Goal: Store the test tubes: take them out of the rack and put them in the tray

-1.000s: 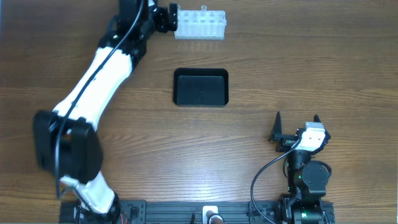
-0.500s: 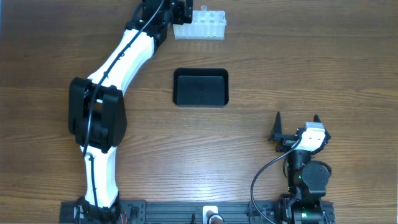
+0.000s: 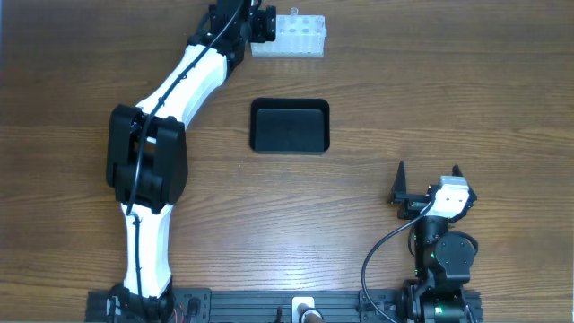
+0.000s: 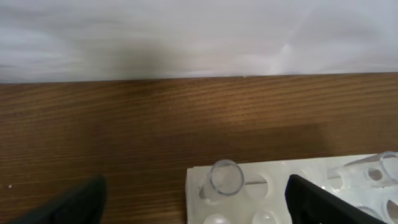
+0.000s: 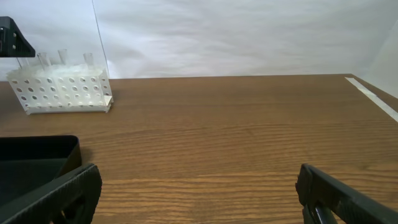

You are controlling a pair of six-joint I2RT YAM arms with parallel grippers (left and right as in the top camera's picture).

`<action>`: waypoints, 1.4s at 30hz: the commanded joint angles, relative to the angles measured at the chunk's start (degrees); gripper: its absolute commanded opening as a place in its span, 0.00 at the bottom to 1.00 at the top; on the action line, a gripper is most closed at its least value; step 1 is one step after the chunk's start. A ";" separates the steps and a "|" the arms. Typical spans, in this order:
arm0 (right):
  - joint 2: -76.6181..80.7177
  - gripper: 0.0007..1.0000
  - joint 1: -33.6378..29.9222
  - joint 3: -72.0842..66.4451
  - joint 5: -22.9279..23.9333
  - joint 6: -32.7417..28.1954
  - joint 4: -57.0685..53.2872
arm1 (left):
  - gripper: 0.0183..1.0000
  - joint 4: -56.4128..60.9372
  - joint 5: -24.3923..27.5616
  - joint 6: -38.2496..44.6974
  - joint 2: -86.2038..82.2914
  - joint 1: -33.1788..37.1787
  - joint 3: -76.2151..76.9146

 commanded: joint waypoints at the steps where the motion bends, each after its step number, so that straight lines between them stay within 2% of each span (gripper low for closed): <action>1: -0.52 0.99 -0.44 -0.35 -0.24 0.13 -0.22 | 0.86 1.07 -0.68 -0.63 1.53 0.13 1.44; 4: -0.52 0.99 -0.44 -0.35 -0.26 0.13 -0.22 | 0.85 2.36 -0.66 -0.63 2.16 0.13 1.57; 9: -0.52 0.99 -0.44 -0.35 -0.26 0.13 -0.22 | 0.76 2.89 -0.61 -0.63 2.71 0.00 1.79; 19: -0.52 0.99 -0.44 -0.35 -0.26 0.13 -0.22 | 0.67 2.97 -0.44 -0.61 4.42 -0.87 4.00; 32: -0.52 0.99 -0.44 -0.35 -0.26 0.13 -0.22 | 0.38 2.95 -0.42 -0.63 4.42 -1.09 4.26; 42: -0.52 0.99 -0.44 -0.35 -0.26 0.13 -0.22 | 0.27 2.91 -0.44 -0.63 4.42 -1.09 4.26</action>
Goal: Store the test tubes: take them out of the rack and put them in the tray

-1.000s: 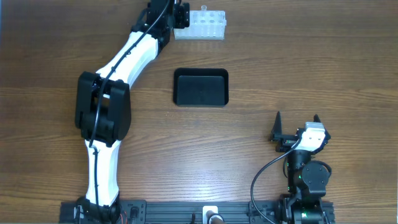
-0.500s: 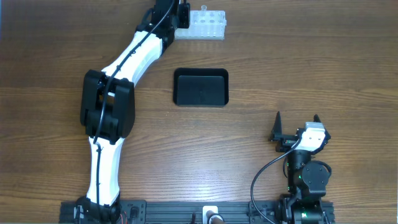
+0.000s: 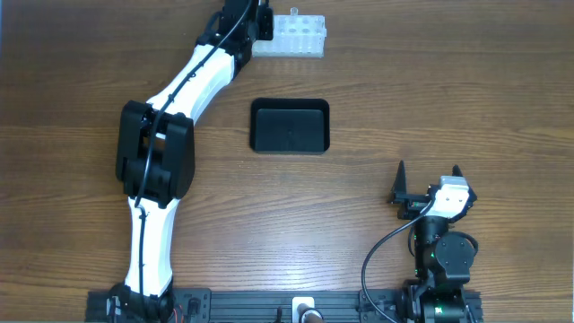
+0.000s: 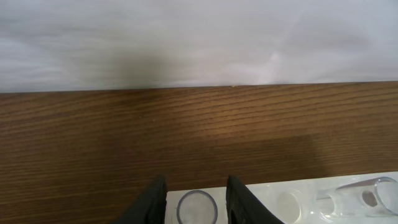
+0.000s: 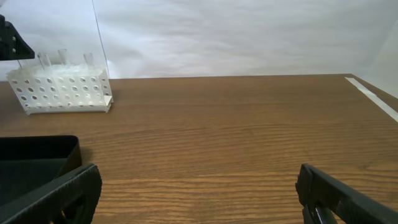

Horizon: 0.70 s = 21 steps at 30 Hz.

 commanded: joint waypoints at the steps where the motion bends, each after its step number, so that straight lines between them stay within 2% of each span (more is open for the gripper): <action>1: -0.52 0.99 -0.44 -0.35 -0.24 0.13 -0.22 | 0.27 0.28 -0.44 -0.02 0.76 -0.11 1.25; 11: -0.52 0.99 -0.44 -0.35 -0.24 0.13 -0.22 | 0.14 0.26 -0.46 0.00 0.76 -0.11 1.25; 21: -0.52 0.99 -0.44 -0.35 -0.26 0.13 -0.22 | 0.12 0.26 -0.48 0.04 0.74 -0.35 1.25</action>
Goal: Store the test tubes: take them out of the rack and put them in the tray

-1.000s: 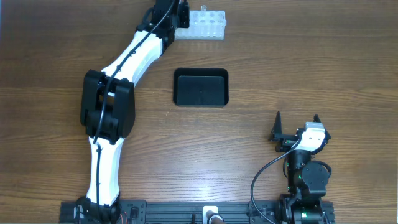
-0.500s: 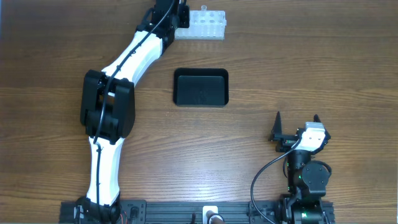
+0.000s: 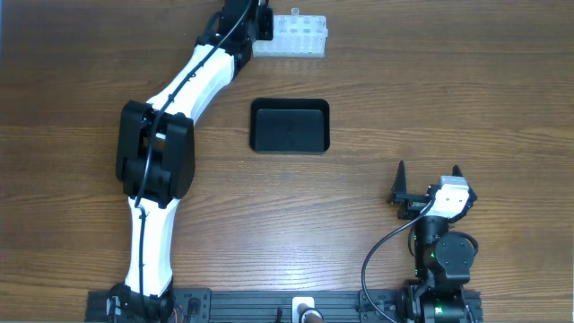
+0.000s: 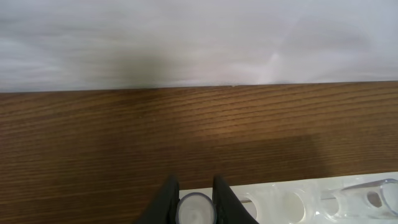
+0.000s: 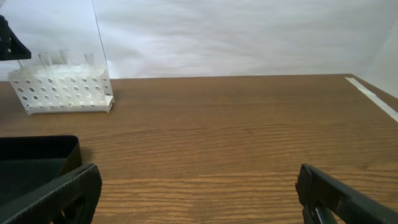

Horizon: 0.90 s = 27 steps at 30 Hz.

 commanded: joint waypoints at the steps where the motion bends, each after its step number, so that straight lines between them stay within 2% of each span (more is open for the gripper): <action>1: -0.52 0.99 -0.44 -0.35 -0.26 0.17 -0.22 | 0.13 0.28 -0.48 0.07 0.61 -0.42 1.25; 7: -0.52 0.99 -0.44 -0.35 -0.24 0.17 -0.22 | 0.12 -1.81 -1.92 2.21 -4.70 -1.49 1.25; 12: -0.52 0.99 -0.44 -0.35 -0.24 0.17 -0.22 | 0.13 -3.34 -5.20 7.02 -13.99 -2.82 1.25; 17: -0.52 0.99 -0.44 -0.35 -0.26 0.17 -0.22 | 0.13 -5.11 -6.03 9.51 -24.35 -4.15 1.25; 22: -0.52 0.99 -0.44 -0.35 -0.24 0.17 -0.22 | 0.13 -16.44 -6.03 8.26 -31.58 -6.82 1.22; 27: -0.52 0.99 -0.44 -0.35 -0.26 0.17 -0.22 | 0.13 -34.07 -7.19 -1.57 -32.61 -10.43 0.68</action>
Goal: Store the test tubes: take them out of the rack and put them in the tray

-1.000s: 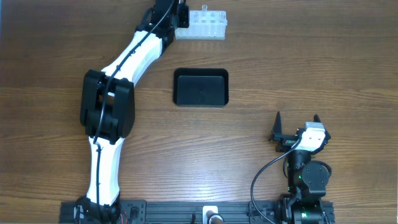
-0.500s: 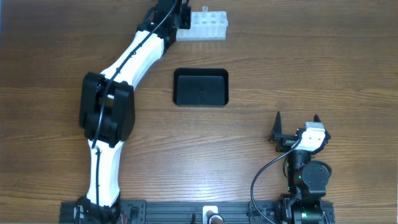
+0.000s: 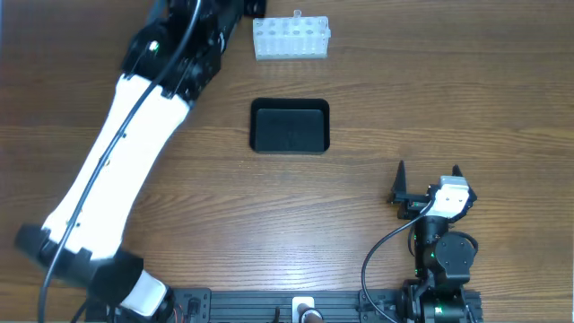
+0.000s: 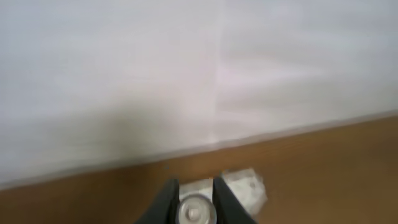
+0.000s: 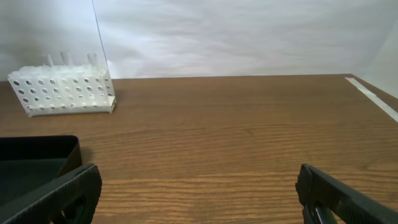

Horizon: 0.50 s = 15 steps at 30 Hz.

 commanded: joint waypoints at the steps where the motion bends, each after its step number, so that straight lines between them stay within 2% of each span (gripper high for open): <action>1: -0.52 0.99 -0.44 -0.35 -0.24 0.13 -0.22 | 0.13 -11.96 -2.03 -9.66 2.29 -3.63 -2.51; 9: -0.52 0.99 -0.44 -0.35 -0.24 0.13 -0.22 | 0.12 -13.55 -1.38 -22.36 7.21 -5.27 -14.32; 15: -0.52 0.99 -0.44 -0.35 -0.22 0.13 -0.22 | 0.12 -13.55 0.31 -23.04 13.18 -5.33 -15.89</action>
